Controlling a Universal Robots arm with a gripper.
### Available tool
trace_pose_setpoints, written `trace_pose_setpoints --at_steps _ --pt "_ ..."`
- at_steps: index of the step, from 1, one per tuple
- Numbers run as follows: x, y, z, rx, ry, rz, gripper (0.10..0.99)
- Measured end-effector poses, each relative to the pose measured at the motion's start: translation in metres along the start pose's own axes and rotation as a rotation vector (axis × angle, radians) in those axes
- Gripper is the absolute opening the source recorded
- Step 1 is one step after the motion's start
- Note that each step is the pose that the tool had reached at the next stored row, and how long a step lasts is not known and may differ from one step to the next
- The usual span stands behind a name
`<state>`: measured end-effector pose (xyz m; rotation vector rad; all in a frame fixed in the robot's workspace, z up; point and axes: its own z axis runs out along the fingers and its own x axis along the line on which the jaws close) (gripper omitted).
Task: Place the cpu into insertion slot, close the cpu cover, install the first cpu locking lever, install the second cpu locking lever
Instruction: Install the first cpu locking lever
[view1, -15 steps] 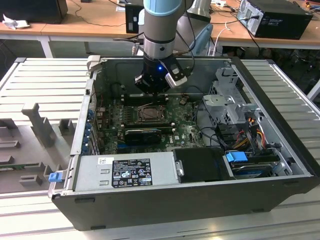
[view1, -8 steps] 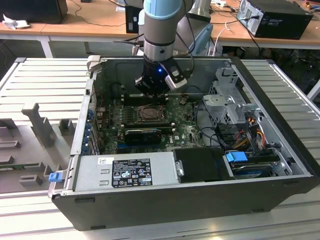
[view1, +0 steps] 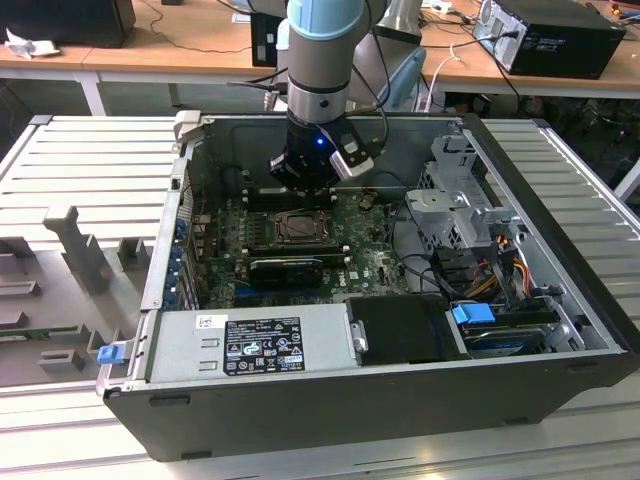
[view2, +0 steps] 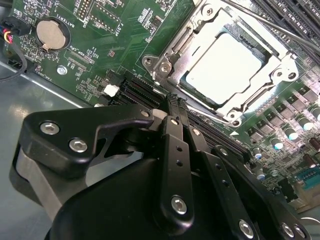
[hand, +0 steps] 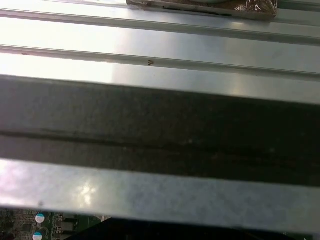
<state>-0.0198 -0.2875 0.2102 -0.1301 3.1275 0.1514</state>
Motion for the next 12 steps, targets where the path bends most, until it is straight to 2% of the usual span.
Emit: trace_pose_setpoints --at_steps 6,12 --pt "0.0000 0.0000 0.0004 0.000 0.0000 0.000 0.106" --pt "0.0000 -0.0002 0.0027 0.009 0.0007 0.000 0.106"
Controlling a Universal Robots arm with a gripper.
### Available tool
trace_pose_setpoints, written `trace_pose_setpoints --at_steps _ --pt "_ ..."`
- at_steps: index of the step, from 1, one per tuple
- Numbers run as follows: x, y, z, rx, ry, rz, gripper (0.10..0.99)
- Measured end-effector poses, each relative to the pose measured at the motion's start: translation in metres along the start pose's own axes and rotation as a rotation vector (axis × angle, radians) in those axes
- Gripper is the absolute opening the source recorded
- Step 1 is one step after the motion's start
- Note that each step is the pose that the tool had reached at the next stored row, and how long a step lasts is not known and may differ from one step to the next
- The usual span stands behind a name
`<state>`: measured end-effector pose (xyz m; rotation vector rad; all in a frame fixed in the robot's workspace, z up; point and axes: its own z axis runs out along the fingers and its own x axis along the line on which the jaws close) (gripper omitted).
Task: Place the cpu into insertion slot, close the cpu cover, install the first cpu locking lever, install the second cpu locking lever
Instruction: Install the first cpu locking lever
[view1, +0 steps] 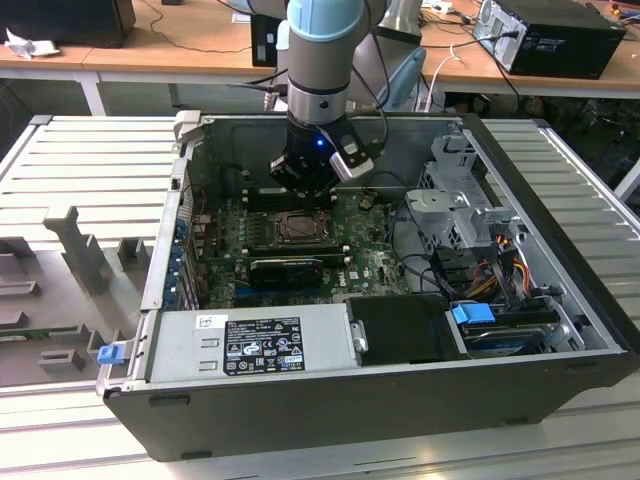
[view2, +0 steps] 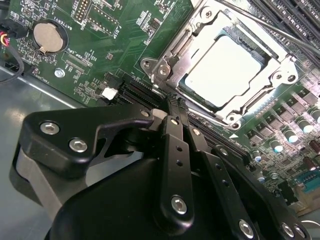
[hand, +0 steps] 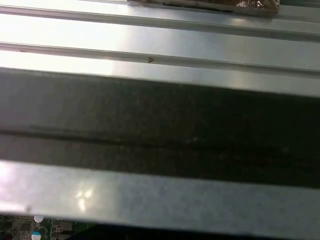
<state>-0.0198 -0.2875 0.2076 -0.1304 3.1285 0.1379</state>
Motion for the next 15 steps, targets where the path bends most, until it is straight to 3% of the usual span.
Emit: trace_pose_setpoints --at_steps 11,15 --pt "0.0000 -0.0002 0.0047 0.030 0.0024 0.000 0.106" --pt "0.0001 0.0000 0.0061 0.034 0.0032 0.000 0.106"
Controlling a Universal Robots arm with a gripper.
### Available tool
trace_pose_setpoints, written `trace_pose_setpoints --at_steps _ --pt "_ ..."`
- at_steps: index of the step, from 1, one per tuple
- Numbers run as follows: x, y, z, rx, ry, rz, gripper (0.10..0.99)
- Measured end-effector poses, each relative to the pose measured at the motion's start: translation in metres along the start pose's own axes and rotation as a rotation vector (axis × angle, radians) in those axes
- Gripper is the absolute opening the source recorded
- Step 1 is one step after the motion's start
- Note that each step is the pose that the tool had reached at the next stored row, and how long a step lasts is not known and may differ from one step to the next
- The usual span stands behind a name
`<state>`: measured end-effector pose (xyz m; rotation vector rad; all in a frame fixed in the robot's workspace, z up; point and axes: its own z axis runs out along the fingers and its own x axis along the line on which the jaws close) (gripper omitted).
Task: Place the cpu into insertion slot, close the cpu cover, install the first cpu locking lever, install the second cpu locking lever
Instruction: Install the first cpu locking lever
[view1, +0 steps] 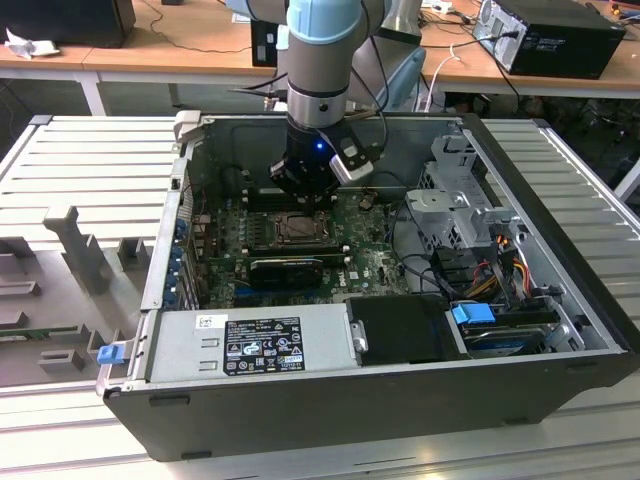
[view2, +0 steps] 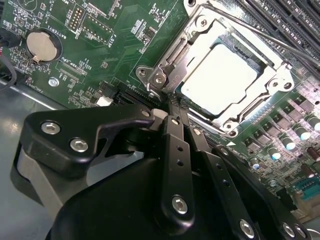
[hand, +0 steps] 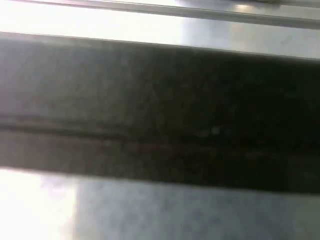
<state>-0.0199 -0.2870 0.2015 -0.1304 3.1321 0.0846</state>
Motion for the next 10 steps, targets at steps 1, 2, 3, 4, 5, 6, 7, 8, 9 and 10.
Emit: trace_pose_setpoints --at_steps 1,2,3,4,5,6,7,8,9,10 --pt "0.0000 0.0001 0.0002 0.000 0.0000 0.000 0.106" --pt "0.0000 0.0002 0.0003 -0.001 -0.0001 0.000 0.106" --pt "0.0000 0.0003 0.0005 -0.002 -0.0003 0.000 0.106" --pt "-0.0001 0.0004 0.0007 -0.004 -0.0007 0.000 0.106" --pt "-0.0001 0.0005 0.0007 -0.005 -0.0008 0.000 0.106" --pt "-0.0001 0.0005 0.0004 -0.005 -0.0009 0.000 0.106" --pt "-0.0003 0.0007 -0.0010 -0.006 -0.0016 0.000 0.106" --pt "-0.0003 0.0008 -0.0040 -0.005 -0.0014 0.000 0.106" --pt "-0.0003 0.0011 -0.0111 -0.004 -0.0008 0.000 0.106" --pt "-0.0003 0.0013 -0.0153 -0.005 -0.0008 0.000 0.106"
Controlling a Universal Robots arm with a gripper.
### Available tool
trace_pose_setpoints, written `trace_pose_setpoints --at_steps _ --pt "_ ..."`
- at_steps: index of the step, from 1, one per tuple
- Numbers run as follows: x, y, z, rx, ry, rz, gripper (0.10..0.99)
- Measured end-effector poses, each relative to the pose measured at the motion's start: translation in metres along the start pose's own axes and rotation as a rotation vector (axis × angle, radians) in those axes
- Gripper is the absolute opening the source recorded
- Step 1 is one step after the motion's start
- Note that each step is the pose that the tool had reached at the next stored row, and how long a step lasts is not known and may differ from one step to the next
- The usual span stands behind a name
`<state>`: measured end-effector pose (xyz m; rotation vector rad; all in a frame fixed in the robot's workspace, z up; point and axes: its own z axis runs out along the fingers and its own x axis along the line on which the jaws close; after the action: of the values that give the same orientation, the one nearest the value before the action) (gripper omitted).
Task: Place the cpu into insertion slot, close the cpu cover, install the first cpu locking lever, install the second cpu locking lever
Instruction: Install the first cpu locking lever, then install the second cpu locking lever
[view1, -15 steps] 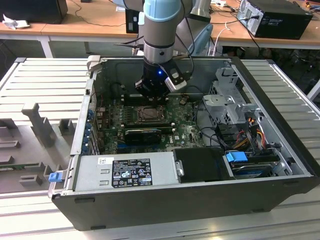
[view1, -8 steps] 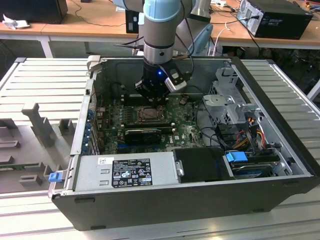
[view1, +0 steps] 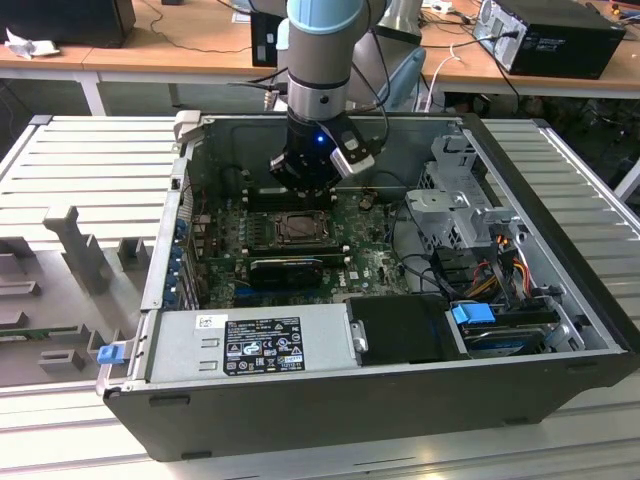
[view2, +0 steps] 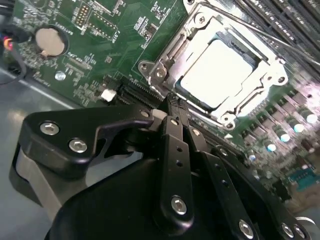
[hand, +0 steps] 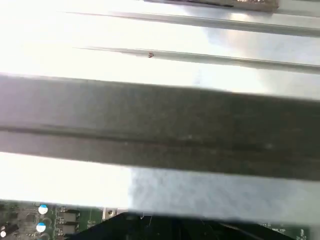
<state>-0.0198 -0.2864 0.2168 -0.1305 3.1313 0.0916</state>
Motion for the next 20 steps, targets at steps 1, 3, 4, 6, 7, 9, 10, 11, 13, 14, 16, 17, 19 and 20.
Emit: trace_pose_setpoints --at_steps 1,3,4,6,7,9,10,11,13,14,16,17,19,20 --pt "0.0000 -0.0002 0.0000 0.000 -0.0001 0.000 0.106" --pt "0.0002 -0.0018 -0.0002 0.000 0.0001 0.000 0.106" --pt "0.0002 -0.0023 -0.0002 0.000 0.0001 0.000 0.106" --pt "0.0003 -0.0034 -0.0003 0.000 0.0001 0.000 0.106" --pt "0.0003 -0.0041 -0.0003 0.000 0.0001 0.000 0.106" --pt "0.0004 -0.0057 -0.0004 0.000 0.0001 0.000 0.106" --pt "0.0005 -0.0065 -0.0005 0.000 0.0001 0.000 0.106" --pt "0.0005 -0.0070 -0.0005 0.000 0.0001 0.000 0.106" --pt "0.0006 -0.0079 -0.0005 0.000 0.0000 0.000 0.106" --pt "0.0007 -0.0087 -0.0006 0.000 0.0001 0.000 0.106" --pt "0.0007 -0.0096 -0.0006 0.000 0.0001 0.000 0.106" --pt "0.0008 -0.0111 -0.0007 0.000 0.0001 0.000 0.106" --pt "0.0010 -0.0128 -0.0008 0.000 0.0000 0.000 0.106" --pt "0.0010 -0.0130 -0.0008 0.000 0.0001 0.000 0.106"
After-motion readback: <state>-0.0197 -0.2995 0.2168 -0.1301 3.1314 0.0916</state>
